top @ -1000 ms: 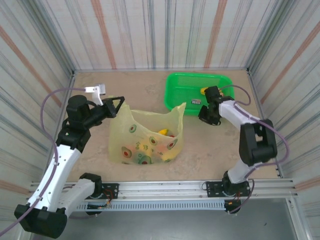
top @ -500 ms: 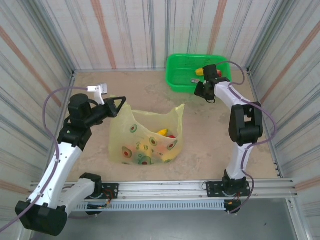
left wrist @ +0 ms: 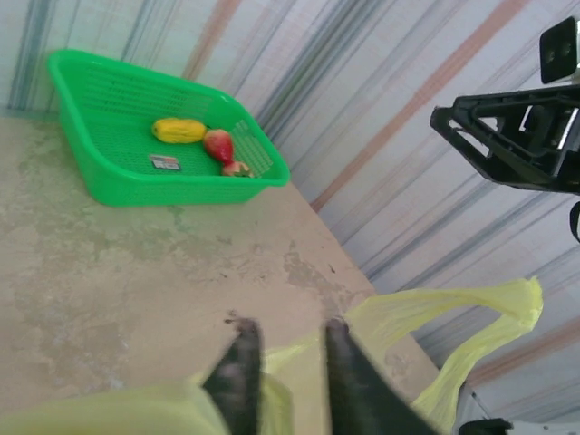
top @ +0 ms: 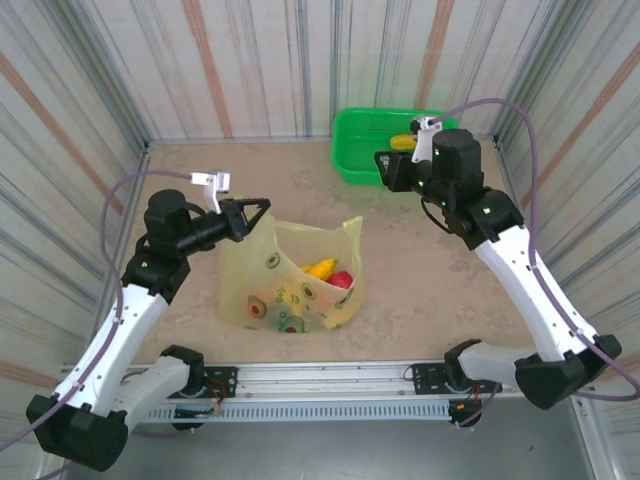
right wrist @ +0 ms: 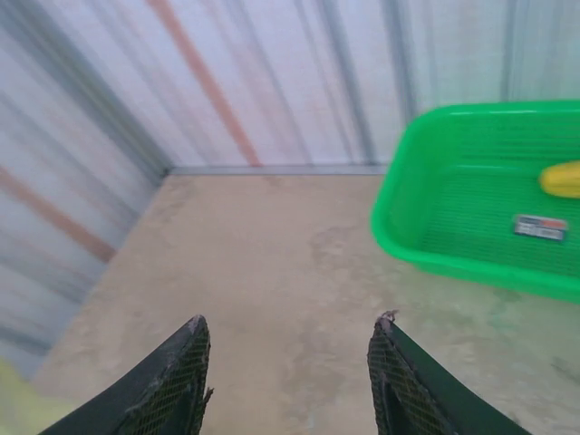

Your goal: Place the fake fruits into the plastic bag and tie a complex knot

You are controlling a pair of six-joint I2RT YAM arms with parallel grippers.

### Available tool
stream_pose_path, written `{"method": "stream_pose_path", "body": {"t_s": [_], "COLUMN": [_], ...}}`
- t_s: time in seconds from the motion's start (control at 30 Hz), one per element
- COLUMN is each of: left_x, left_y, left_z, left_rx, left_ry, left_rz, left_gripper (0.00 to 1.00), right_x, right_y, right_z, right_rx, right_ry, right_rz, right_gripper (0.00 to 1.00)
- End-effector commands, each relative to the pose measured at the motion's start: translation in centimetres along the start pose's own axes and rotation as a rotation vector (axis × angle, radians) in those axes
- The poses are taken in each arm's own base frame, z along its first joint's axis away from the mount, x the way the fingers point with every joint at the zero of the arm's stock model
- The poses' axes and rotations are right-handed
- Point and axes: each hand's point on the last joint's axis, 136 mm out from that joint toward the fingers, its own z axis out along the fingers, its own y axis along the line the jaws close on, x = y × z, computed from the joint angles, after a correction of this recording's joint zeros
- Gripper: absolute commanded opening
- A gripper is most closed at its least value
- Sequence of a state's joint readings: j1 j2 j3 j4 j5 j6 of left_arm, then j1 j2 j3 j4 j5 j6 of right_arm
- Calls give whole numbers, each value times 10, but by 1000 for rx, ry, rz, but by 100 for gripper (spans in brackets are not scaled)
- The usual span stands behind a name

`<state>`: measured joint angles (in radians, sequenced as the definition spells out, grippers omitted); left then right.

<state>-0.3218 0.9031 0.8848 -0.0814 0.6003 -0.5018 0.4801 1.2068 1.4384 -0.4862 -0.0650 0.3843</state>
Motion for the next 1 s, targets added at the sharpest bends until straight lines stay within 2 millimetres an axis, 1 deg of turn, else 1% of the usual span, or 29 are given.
{"method": "stream_pose_path", "body": {"t_s": [0.0,0.1,0.17,0.2,0.23,0.27,0.3,0.37,0.43,0.5,0.6,0.67,0.73,0.83,0.9,0.97], "left_x": [-9,-13,-17,-20,-23,-25,-28,-32,-37,-40,-41,-42,-43,-44,-44,-48], "left_y": [-16,-28,-35,-38,-40,-42,-45,-50,-56,-61,-56,-52,-50,-49,-50,-55], "left_z": [-8,-10,-12,-14,-16,-18,-20,-22,-24,-24,-23,-26,-29,-28,-29,-35], "left_rx": [4,47,65,71,72,72,75,87,106,124,97,62,53,55,58,57], "left_ry": [-21,-14,-15,-23,-31,-41,-48,-56,-59,-60,-65,-77,-87,-84,-85,-102], "left_rz": [71,52,47,50,51,51,48,35,23,15,11,14,21,12,10,27], "left_gripper": [37,48,52,54,58,59,63,66,72,73,72,72,72,72,71,71], "right_x": [23,35,43,46,48,49,50,50,52,56,60,64,67,76,81,84], "right_y": [46,83,100,104,107,108,110,115,122,123,120,129,142,160,164,164], "right_z": [0,-5,-7,-6,-6,-6,-6,-8,-9,-5,4,7,10,19,31,42], "right_rx": [-178,-287,-350,-368,-383,-396,-408,-444,-490,-502,-496,-544,-607,-693,-699,-690], "right_ry": [100,161,182,188,190,190,187,182,186,191,177,165,153,180,189,190], "right_rz": [-7,-43,-65,-74,-79,-83,-88,-103,-114,-117,-149,-185,-220,-239,-257,-269], "right_gripper": [50,52,53,53,53,53,54,55,55,55,55,56,59,62,64,65]}}
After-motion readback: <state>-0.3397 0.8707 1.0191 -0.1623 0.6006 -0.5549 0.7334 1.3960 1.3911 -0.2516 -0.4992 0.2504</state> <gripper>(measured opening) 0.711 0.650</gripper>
